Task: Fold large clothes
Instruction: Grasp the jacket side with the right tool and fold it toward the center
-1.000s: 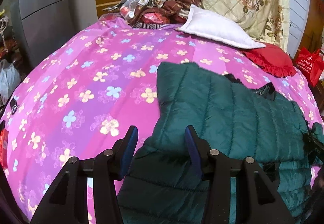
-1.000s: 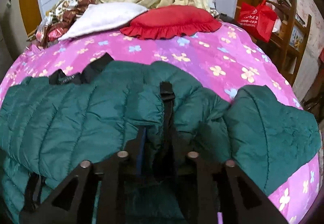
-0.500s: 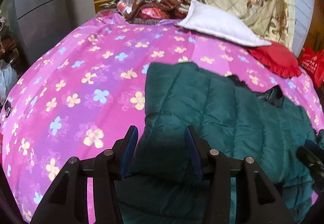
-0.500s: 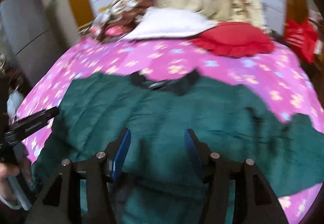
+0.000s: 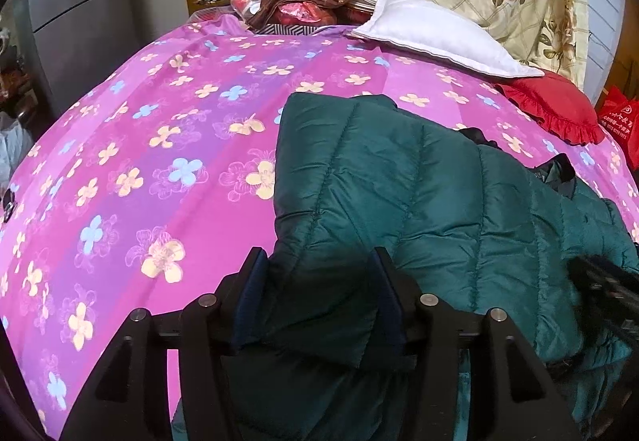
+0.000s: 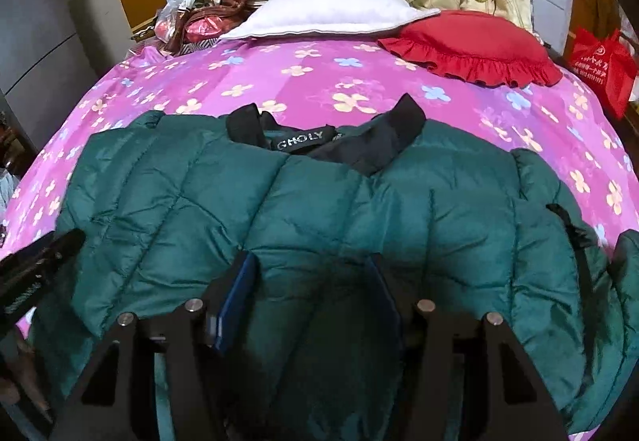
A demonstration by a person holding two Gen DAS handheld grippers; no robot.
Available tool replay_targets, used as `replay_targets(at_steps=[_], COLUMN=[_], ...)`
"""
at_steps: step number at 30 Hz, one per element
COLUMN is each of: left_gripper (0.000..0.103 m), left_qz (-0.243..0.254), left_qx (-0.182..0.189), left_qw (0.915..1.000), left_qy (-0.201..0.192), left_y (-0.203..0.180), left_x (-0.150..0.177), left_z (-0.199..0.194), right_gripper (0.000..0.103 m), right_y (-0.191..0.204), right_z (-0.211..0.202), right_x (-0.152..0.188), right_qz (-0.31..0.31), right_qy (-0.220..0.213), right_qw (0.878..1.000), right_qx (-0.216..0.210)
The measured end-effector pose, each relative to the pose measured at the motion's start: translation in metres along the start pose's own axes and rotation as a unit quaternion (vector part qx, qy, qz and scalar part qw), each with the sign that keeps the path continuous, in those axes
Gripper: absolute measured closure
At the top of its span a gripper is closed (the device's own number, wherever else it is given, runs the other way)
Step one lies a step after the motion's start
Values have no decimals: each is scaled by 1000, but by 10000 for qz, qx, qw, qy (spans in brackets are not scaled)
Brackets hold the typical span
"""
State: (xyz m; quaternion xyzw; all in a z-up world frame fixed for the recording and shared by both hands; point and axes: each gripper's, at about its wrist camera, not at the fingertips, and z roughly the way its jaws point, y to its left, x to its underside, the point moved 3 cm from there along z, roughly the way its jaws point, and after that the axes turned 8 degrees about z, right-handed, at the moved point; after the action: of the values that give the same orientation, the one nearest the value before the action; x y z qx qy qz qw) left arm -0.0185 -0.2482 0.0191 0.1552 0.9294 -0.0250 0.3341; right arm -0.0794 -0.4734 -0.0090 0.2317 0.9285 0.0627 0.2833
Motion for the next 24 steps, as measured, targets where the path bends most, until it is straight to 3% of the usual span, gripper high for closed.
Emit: replay_targets(at_steps=[9, 15, 20, 24], left_gripper=[66, 61, 61, 61], left_qz=[-72, -137, -79, 12], left_qx=[-21, -21, -57, -103], left_qw=[10000, 9999, 9999, 9999], left_qy=[-27, -24, -30, -133], left_y=[1, 2, 1, -1], left_x=[2, 4, 3, 2], left_z=[4, 7, 4, -10], right_gripper=[43, 45, 45, 45], right_y=[-59, -97, -95, -93], right_z=[-63, -44, -31, -49], right_x=[18, 26, 26, 25], right_qz=[287, 534, 397, 455], right_qy=[-273, -115, -95, -65], right_qw=[9992, 9981, 9979, 9979], right_qx=[34, 276, 500, 456])
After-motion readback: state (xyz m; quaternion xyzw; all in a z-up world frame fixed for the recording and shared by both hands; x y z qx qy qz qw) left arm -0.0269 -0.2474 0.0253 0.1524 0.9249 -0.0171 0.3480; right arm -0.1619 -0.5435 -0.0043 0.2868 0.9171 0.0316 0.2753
